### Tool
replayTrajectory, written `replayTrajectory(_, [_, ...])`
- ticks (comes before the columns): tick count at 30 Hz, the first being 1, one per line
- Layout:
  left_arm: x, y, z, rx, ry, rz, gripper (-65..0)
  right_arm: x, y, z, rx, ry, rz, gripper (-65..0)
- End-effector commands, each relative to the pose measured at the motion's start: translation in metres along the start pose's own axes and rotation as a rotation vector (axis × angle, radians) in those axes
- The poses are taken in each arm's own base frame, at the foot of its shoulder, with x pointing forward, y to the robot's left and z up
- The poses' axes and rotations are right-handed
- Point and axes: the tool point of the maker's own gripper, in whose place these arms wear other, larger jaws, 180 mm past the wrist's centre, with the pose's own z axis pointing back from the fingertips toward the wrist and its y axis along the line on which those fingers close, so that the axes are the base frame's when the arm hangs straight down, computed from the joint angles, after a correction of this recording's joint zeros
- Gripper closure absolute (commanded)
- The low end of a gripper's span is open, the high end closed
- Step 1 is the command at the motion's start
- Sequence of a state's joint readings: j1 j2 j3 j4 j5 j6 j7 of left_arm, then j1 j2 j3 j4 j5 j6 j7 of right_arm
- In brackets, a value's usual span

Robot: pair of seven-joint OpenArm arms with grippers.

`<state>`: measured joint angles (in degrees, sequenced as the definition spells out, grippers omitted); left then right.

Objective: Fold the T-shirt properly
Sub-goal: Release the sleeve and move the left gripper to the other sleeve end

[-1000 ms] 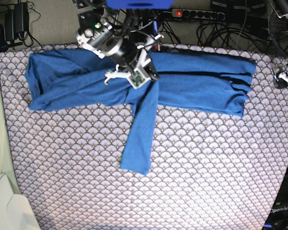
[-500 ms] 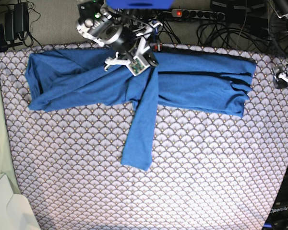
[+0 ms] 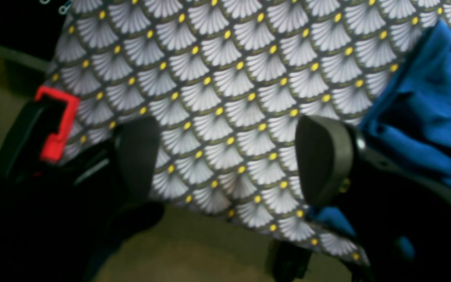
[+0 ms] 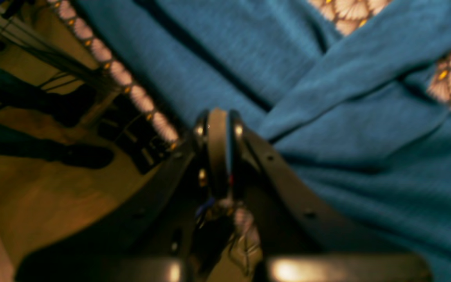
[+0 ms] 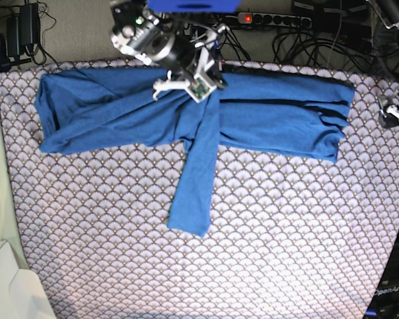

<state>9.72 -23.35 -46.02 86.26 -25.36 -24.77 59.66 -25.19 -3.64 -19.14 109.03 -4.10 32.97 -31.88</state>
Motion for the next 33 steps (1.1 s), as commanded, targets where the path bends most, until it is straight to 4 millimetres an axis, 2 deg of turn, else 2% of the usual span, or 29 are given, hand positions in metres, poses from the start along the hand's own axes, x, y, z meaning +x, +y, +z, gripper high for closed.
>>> replayTrajectory(1, [0.021, 0.000, 0.008, -0.029, -0.062, -0.052, -53.2, 0.016, -0.001, 0.001, 0.000, -0.056, -0.003, 0.0])
replayTrajectory(6, [0.025, -0.012, 0.011, -0.080, -0.081, -0.132, -53.2, 0.025, -0.035, -0.003, -0.065, -0.005, 0.048, -2.1])
replayTrajectory(11, [0.025, -0.012, 0.011, -0.081, -0.082, -0.132, -53.2, 0.060, -0.086, -0.011, -0.160, 0.004, 0.122, -14.0])
replayTrajectory(14, [0.025, -0.012, 0.011, -0.082, -0.083, -0.131, -53.2, 0.079, -0.124, -0.030, -0.195, 0.010, 0.123, -20.0])
replayTrajectory(17, [0.025, -0.012, 0.011, -0.081, -0.081, -0.131, -53.2, 0.089, -0.156, -0.051, -0.211, 0.030, 0.084, -20.8])
replayTrajectory(20, [0.024, -0.012, 0.010, -0.081, -0.080, -0.130, -53.2, 0.098, -0.182, -0.063, -0.225, 0.040, 0.036, -20.9])
replayTrajectory(24, [0.025, -0.015, 0.010, -0.088, -0.082, -0.134, -53.2, 0.103, -0.202, -0.059, -0.257, 0.033, 0.008, -20.7])
replayTrajectory(25, [0.034, -0.018, 0.010, -0.092, -0.103, -0.138, -53.2, 0.105, -0.207, -0.054, -0.276, 0.024, 0.006, -20.7])
replayTrajectory(26, [0.047, -0.027, 0.010, -0.105, -0.134, -0.150, -53.2, 0.100, -0.214, -0.047, -0.297, 0.024, -0.002, -20.7])
replayTrajectory(29, [0.079, -0.073, 0.005, -0.186, -0.198, -0.214, -53.2, 0.093, -0.227, -0.024, -0.357, 0.006, -0.014, -20.7])
replayTrajectory(31, [0.102, -0.117, 0.005, -0.262, -0.248, -0.282, -53.2, 0.085, -0.230, -0.005, -0.399, 0.003, -0.008, -20.7])
replayTrajectory(33, [0.117, -0.167, 0.006, -0.345, -0.283, -0.321, -53.2, 0.078, -0.233, 0.013, -0.438, 0.003, 0.010, -20.7])
